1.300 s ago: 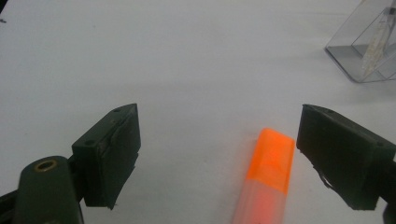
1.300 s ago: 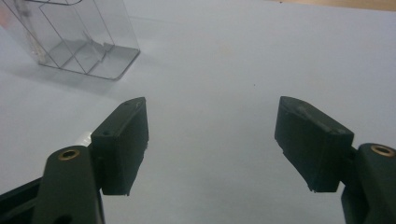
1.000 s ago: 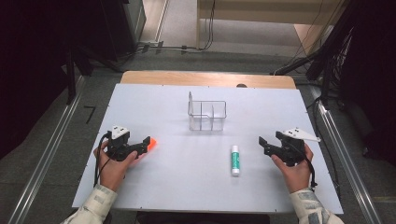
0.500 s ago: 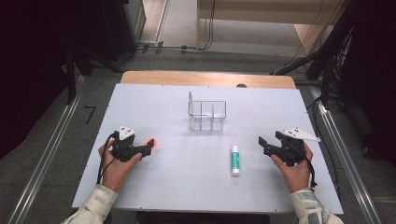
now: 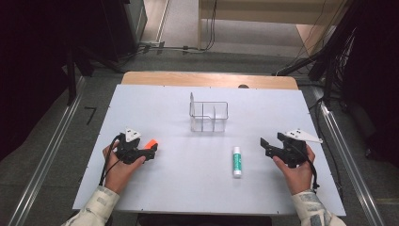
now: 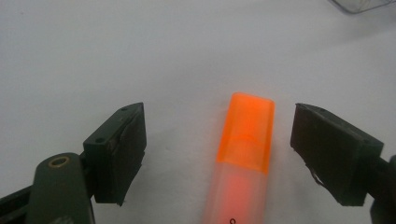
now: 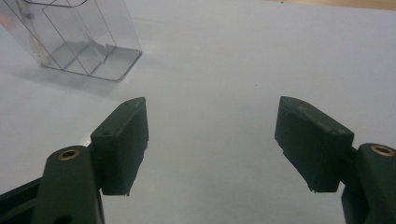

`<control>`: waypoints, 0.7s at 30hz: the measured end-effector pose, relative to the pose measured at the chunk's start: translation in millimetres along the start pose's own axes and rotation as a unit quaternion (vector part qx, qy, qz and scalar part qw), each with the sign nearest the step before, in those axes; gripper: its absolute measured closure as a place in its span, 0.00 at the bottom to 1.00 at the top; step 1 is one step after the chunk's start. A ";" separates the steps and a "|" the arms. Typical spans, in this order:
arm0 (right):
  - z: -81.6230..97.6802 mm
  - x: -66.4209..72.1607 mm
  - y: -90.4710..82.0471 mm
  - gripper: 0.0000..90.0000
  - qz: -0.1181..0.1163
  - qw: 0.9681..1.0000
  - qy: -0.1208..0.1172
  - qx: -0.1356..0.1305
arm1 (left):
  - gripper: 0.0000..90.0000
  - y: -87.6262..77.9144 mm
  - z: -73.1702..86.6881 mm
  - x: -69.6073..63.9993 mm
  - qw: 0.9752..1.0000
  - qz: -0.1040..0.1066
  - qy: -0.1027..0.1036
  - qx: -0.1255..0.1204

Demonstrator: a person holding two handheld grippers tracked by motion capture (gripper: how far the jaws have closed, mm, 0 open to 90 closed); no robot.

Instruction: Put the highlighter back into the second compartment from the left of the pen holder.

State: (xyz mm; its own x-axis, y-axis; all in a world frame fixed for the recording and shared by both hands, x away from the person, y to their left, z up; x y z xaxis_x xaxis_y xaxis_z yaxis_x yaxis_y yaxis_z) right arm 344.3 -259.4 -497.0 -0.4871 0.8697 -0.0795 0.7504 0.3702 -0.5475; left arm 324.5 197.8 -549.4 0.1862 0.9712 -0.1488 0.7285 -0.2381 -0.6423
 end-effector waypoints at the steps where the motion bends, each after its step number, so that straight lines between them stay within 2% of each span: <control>1: 0.0 0.0 0.0 0.27 0.000 1.000 0.000 0.000 | 0.22 0.8 0.4 -0.4 1.000 0.000 0.001 0.001; 10: 0.1 0.1 0.1 0.27 0.000 1.000 0.000 0.000 | 0.23 3.9 2.4 -1.6 1.000 -0.003 0.006 0.009; 19: 0.0 0.4 0.1 0.27 0.000 1.000 0.000 0.000 | 0.33 3.6 3.3 -4.3 1.000 0.001 0.020 0.006; 21: 0.0 0.5 0.2 0.27 0.000 1.000 -0.001 0.000 | 0.37 3.3 3.6 -5.7 1.000 0.007 0.024 0.005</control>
State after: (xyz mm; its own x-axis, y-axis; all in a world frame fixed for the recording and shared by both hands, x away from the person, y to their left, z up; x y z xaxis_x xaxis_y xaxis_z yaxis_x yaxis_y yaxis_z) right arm 344.2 -258.9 -497.2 -0.4880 0.8691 -0.0804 0.7498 0.3703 -0.5484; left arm 323.5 191.5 -553.4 0.2269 0.9662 -0.1220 0.7194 -0.2508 -0.6477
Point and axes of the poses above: each handheld gripper's, and its own axes: y roughly forward along the jaws, z roughly out of its underside, x roughly to its left, the point moved 5 cm from there along y, roughly forward along the jaws, and after that the axes turned 10 degrees about -y, right-handed, at the moved point
